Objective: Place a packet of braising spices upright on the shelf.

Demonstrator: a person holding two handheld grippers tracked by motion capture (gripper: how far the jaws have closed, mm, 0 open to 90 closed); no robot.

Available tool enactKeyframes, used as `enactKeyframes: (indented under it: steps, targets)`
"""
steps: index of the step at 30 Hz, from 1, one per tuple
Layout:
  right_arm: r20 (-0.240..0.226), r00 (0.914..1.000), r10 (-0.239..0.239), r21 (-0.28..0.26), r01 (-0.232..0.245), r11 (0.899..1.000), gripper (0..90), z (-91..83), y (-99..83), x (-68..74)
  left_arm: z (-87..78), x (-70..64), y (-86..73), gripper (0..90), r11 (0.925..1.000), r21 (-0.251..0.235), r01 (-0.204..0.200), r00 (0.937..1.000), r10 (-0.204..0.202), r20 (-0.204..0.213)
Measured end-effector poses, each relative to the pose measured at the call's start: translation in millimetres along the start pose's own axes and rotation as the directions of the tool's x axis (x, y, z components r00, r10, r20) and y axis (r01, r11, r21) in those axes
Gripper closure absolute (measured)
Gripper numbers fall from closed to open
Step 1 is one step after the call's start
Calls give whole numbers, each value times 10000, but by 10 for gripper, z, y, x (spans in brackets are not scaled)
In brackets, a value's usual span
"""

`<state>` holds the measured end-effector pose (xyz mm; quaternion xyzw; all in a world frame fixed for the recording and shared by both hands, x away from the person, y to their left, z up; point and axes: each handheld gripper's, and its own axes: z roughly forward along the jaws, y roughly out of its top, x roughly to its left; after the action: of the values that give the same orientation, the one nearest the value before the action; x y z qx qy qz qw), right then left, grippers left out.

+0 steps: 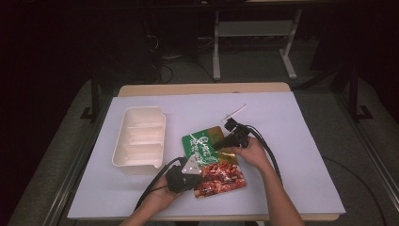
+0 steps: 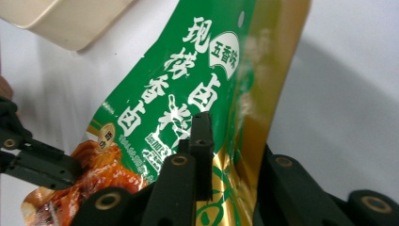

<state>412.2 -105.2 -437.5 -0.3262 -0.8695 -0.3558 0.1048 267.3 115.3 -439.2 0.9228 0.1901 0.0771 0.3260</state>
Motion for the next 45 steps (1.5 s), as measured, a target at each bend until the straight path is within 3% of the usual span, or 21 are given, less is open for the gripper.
enactKeyframes:
  steps: [5, 14, 24, 27, 33, 43, 45]
  targets:
    - [267, 9996, -42, 189, 37, 9998, 871, 37, -14, 4, -2, -14, -8, 900, 10000, -84, 36, 9999, -37, -132]
    - [461, 9987, -215, 96, 211, 9997, 884, -28, 1, 60, -25, -7, -49, 847, 9994, -360, -7, 9994, -6, -352]
    - [308, 9992, -267, -271, 275, 9993, 887, -197, 3, 139, -156, -40, -144, 802, 9951, -978, 144, 9998, -156, -109]
    - [310, 9989, -359, -583, 377, 9976, 887, -293, 9, 206, -204, -59, -180, 741, 9911, -1279, 360, 9993, -368, -40]
    - [353, 9979, -551, -1005, 584, 9932, 888, -445, 65, 331, -243, -84, -180, 696, 9879, -1510, 352, 9992, -374, -116]
    - [765, 9873, -1390, -1672, 1501, 9744, 891, -700, 139, 692, -384, -169, -248, 564, 9810, -1942, -13, 9996, -43, -281]
    - [797, 9861, -1456, -1768, 1578, 9715, 891, -710, 143, 710, -404, -181, -262, 555, 9790, -2038, -28, 9996, -27, -266]
